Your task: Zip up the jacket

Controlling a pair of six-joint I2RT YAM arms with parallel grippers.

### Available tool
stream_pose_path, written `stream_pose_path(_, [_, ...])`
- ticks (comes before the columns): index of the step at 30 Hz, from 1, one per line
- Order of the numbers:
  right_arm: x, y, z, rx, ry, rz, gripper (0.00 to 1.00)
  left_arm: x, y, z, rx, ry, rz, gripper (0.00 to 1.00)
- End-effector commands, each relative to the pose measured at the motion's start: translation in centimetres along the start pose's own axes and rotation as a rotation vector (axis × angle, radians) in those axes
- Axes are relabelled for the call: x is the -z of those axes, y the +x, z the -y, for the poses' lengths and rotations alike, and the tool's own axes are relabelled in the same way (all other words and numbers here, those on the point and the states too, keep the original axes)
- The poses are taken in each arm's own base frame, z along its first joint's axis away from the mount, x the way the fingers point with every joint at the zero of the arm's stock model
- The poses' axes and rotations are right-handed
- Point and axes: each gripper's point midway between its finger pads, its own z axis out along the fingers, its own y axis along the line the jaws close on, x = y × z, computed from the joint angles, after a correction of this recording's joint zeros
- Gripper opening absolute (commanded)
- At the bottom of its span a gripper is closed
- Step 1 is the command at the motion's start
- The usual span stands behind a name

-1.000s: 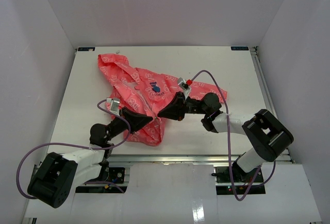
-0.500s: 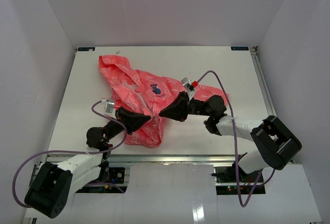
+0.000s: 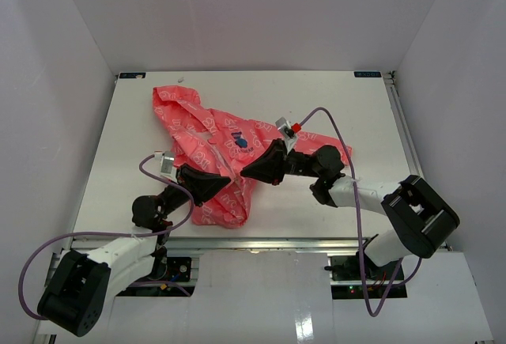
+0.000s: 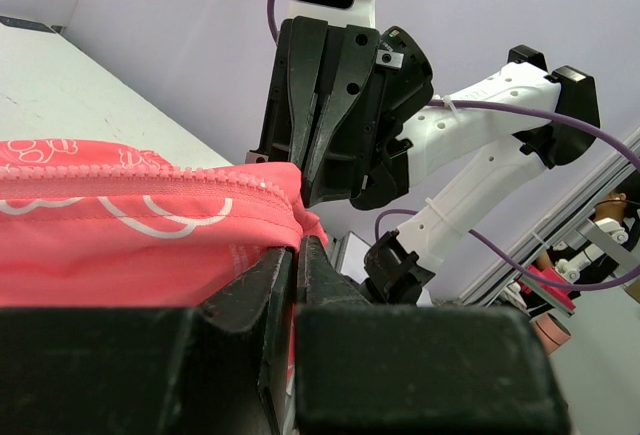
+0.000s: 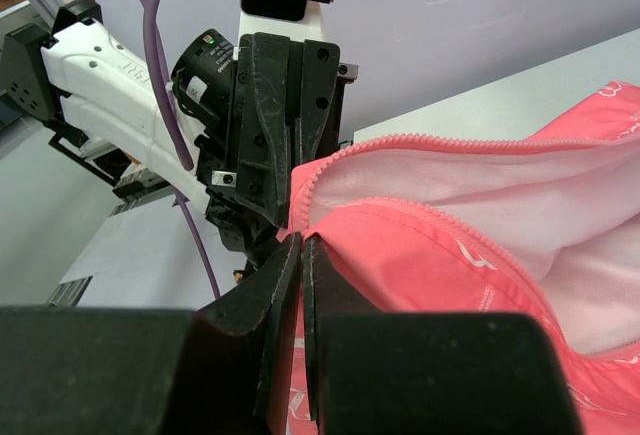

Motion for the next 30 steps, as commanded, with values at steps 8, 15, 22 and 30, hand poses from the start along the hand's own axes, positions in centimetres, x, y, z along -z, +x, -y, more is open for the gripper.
stream_pose_path(8, [0.2, -9.2, -9.2, 0.498, -0.301, 0.363, 0.08, 1.4, -4.0, 7.5, -0.256, 0.304, 0.210, 0.00])
stream_pose_path(15, [0.5, -8.7, -9.9, 0.508, -0.307, 0.367, 0.08, 1.6, -4.2, 7.6, -0.263, 0.299, 0.229, 0.00])
stream_pose_path(22, [0.2, -9.1, -10.4, 0.512, -0.325, 0.375, 0.08, 2.0, -4.9, 8.8, -0.277, 0.329, 0.265, 0.00])
stream_pose_path(30, [-0.1, -9.3, -10.6, 0.530, -0.341, 0.371, 0.08, 2.1, -4.7, 9.0, -0.259, 0.338, 0.248, 0.00])
